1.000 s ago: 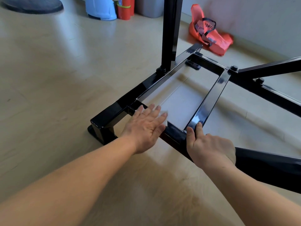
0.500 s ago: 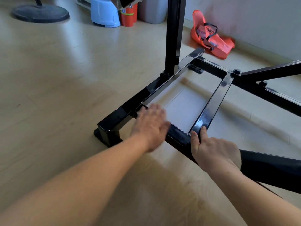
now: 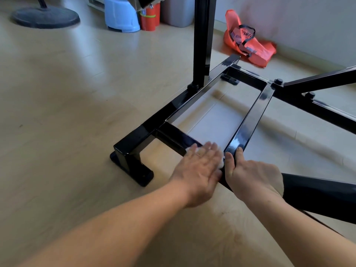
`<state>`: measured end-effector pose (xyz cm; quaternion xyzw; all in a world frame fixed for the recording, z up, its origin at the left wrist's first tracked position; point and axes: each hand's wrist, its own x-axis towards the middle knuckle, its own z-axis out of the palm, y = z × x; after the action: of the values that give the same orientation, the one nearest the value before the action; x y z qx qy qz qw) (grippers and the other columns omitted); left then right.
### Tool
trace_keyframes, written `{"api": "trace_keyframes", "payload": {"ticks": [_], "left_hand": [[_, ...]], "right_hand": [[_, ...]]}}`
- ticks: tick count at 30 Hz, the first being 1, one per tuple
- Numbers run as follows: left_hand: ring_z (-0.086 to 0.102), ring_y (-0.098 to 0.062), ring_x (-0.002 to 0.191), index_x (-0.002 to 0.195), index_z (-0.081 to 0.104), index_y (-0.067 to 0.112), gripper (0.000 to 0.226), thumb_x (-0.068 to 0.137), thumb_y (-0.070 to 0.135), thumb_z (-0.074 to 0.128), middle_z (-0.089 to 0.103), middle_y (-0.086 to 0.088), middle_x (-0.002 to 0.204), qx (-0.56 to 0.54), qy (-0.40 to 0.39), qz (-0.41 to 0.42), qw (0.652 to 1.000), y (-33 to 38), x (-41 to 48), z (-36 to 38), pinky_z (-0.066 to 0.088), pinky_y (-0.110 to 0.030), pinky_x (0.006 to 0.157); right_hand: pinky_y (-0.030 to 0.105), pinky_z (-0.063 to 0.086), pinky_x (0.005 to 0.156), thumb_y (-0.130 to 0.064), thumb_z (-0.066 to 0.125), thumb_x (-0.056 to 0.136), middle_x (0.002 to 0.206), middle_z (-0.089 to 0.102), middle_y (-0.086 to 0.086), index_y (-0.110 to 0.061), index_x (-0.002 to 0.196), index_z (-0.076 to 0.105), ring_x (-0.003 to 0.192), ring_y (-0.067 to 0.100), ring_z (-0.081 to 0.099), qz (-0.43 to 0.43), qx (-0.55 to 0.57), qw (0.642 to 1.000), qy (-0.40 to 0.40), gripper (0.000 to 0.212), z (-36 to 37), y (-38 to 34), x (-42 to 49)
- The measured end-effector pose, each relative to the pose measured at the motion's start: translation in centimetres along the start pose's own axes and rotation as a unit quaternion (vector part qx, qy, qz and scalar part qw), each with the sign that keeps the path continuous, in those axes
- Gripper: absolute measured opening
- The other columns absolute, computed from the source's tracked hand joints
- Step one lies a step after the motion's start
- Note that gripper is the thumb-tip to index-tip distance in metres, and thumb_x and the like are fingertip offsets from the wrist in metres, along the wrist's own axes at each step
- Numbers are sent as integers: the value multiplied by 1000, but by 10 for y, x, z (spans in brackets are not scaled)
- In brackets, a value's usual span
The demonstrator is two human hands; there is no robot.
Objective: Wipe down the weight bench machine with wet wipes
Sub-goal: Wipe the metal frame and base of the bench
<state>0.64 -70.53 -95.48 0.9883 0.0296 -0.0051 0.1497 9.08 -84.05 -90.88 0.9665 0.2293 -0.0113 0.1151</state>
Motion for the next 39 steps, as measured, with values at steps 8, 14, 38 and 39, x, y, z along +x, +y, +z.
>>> {"api": "trace_keyframes", "payload": {"ticks": [8, 14, 38, 39], "left_hand": [[-35, -10, 150, 160, -18, 21, 65, 106, 54, 0, -27, 1, 168, -38, 32, -114, 992, -50, 8, -8, -18, -39, 125], [-44, -8, 145, 153, -33, 17, 75, 103, 58, 6, -51, 4, 155, -240, 132, -179, 945, 21, -19, 43, -17, -33, 125], [42, -30, 122, 144, 57, 27, 44, 103, 39, 46, 43, -8, 143, -127, 333, -322, 877, -1, 0, 36, 45, -48, 99], [44, -29, 113, 142, 58, 27, 43, 102, 38, 47, 46, -6, 134, -112, 329, -325, 880, -2, 1, 34, 47, -47, 93]], "right_hand": [[36, 32, 65, -54, -7, 101, 86, 69, -6, -26, 164, 16, 81, 26, 57, -4, -13, 1000, -8, 72, 0, 4, -3], [37, 35, 68, -56, -6, 101, 100, 73, -8, -27, 163, 16, 95, 23, 66, -8, -11, 1000, 12, 72, 4, 1, -1], [35, 29, 63, -49, -3, 102, 98, 71, -9, -23, 165, 12, 78, 26, 51, 3, -32, 999, -5, 70, 3, -1, 1], [35, 28, 62, -48, -3, 101, 98, 71, -9, -23, 165, 12, 78, 26, 51, 1, -35, 999, -6, 70, 2, -2, 0]]}}
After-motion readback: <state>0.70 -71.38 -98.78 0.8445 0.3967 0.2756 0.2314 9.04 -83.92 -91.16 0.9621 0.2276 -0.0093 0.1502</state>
